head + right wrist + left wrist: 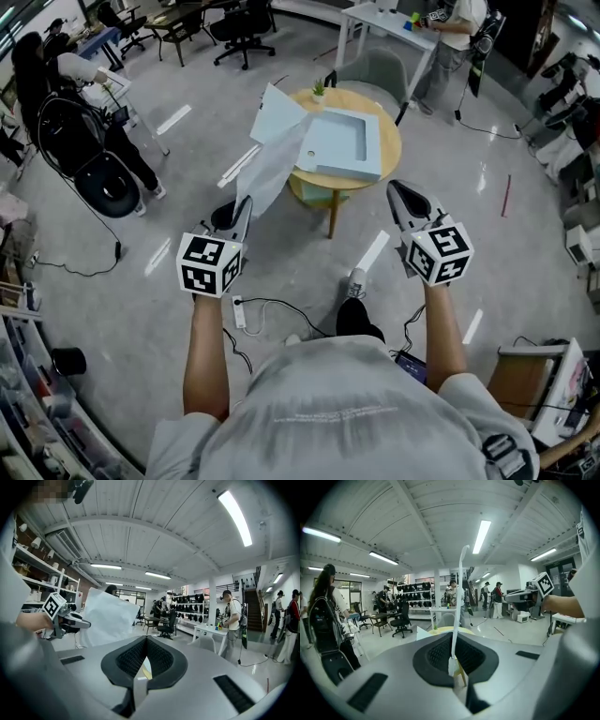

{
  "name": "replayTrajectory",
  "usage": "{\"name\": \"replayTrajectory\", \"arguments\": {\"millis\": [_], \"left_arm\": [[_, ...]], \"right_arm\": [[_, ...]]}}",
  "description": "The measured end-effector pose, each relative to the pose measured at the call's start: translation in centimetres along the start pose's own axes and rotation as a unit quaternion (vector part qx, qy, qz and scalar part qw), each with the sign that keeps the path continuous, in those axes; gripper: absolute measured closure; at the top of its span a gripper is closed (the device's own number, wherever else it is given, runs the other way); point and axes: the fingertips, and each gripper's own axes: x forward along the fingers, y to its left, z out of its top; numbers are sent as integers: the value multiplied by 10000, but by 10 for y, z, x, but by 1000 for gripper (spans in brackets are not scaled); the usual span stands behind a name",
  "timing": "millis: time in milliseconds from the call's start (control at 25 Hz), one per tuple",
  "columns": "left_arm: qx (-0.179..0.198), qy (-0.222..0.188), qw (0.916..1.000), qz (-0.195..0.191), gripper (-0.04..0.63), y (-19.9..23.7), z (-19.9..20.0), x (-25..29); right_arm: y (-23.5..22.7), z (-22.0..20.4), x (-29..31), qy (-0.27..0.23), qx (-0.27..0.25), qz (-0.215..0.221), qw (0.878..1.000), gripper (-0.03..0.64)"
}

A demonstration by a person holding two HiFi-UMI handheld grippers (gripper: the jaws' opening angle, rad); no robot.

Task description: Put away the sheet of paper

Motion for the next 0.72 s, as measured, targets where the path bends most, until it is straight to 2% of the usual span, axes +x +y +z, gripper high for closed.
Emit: {"name": "replayTrajectory", "arguments": {"millis": [160,440,720], "left_arm": [[-72,138,9998,155,577,12,2,43],[-283,309,9984,367,577,30,27,139],[-473,621,9955,544,577,33,41,223]], "right_arm": [[-50,-6,36,-218,63,-82,9997,591],[-127,-22,119,102,-28,509,9986,591],[-199,-32,178,324,287,899,9950,591]]}}
